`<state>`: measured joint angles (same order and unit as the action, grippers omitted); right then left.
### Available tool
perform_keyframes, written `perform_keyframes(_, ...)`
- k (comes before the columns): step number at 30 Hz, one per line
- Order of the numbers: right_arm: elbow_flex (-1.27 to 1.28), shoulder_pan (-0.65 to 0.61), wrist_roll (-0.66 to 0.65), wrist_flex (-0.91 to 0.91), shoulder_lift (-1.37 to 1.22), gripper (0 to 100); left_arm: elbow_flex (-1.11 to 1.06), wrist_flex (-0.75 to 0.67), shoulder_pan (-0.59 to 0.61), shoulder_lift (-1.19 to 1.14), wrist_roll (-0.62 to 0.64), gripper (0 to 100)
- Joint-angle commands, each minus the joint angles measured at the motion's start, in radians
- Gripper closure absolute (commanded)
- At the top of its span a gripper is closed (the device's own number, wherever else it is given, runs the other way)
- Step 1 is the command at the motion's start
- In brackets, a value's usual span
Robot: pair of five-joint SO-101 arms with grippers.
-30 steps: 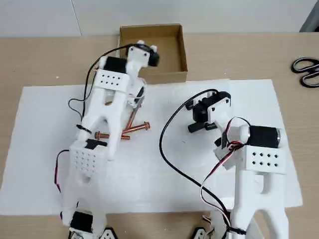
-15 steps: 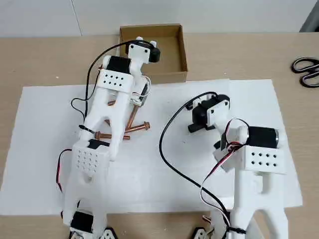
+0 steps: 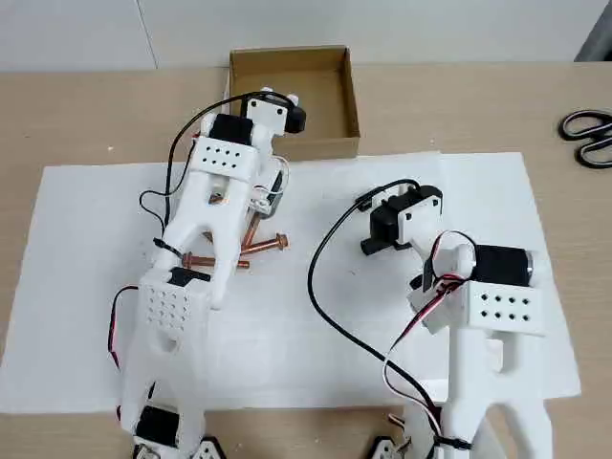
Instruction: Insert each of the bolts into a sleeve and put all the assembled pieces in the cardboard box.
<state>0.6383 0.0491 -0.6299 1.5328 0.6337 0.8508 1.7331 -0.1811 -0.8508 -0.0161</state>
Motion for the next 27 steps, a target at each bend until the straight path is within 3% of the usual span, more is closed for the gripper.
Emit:
perform_keyframes(1,-0.005,0.002,0.008,0.007,0.027,98.8,0.007,-0.005,-0.014,-0.011,0.008,91)
perform_keyframes(27,-0.002,0.001,0.008,0.007,0.027,98.8,0.196,-0.006,-0.054,-0.149,0.018,91)
